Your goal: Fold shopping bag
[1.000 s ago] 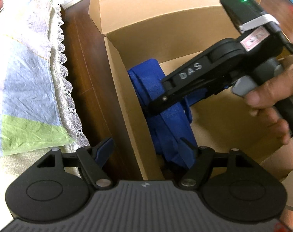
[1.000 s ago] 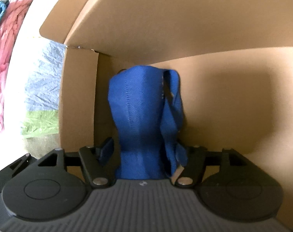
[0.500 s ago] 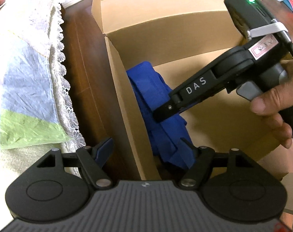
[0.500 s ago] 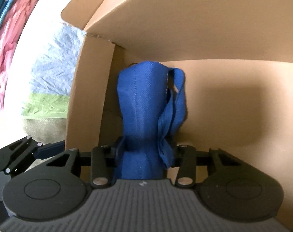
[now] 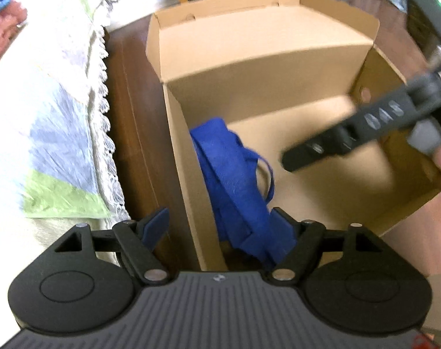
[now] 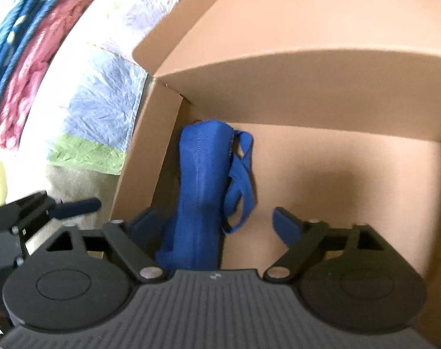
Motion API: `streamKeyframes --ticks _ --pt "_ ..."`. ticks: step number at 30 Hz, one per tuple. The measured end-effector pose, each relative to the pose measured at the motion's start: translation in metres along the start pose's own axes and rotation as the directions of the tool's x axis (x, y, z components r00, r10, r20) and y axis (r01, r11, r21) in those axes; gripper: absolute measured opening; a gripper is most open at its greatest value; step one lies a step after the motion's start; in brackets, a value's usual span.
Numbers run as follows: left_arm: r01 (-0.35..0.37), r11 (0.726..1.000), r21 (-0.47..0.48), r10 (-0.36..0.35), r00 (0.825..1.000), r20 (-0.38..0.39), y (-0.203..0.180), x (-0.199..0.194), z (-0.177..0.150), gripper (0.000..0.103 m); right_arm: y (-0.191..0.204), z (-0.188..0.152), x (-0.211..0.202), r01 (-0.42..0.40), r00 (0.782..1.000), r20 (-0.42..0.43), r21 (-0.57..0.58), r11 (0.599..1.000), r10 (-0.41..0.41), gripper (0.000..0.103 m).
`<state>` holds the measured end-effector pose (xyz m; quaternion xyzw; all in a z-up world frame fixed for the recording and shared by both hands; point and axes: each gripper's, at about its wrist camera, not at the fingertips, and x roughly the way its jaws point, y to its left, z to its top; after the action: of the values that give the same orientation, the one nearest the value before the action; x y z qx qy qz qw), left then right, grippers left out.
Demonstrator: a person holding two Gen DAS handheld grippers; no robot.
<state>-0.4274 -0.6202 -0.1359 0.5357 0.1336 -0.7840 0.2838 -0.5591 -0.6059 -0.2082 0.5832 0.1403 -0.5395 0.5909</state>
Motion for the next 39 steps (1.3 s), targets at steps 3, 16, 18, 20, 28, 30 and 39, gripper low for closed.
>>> streamKeyframes --ticks 3,16,18,20,28,30,39 --pt "-0.022 1.0 -0.013 0.023 0.999 0.036 -0.007 -0.015 0.003 0.079 -0.014 -0.004 -0.031 0.055 0.998 0.032 -0.028 0.998 -0.054 0.099" --pt "-0.012 0.983 -0.184 0.044 0.984 0.171 -0.019 -0.052 -0.004 0.102 -0.007 -0.018 -0.113 0.222 0.971 0.105 -0.077 0.972 -0.213 0.102" --pt "-0.001 0.98 -0.2 0.036 0.985 0.168 -0.019 -0.051 -0.006 0.102 -0.003 -0.019 -0.114 0.242 0.967 0.106 -0.078 0.967 -0.233 0.102" --pt "0.023 0.977 -0.214 0.013 0.986 0.167 -0.019 -0.049 -0.007 0.102 -0.001 -0.02 -0.116 0.252 0.964 0.109 -0.083 0.964 -0.243 0.102" --pt "-0.028 0.967 -0.253 0.062 0.99 0.126 -0.016 -0.038 -0.009 0.102 0.002 -0.028 -0.114 0.289 0.954 0.112 -0.12 0.95 -0.277 0.102" --pt "-0.017 0.966 -0.256 0.051 0.991 0.125 -0.016 -0.036 -0.011 0.102 0.002 -0.029 -0.113 0.298 0.952 0.111 -0.126 0.946 -0.285 0.102" --pt "-0.028 0.969 -0.247 0.061 0.99 0.128 -0.016 -0.03 -0.015 0.102 0.002 -0.037 -0.107 0.347 0.937 0.106 -0.145 0.927 -0.334 0.102"
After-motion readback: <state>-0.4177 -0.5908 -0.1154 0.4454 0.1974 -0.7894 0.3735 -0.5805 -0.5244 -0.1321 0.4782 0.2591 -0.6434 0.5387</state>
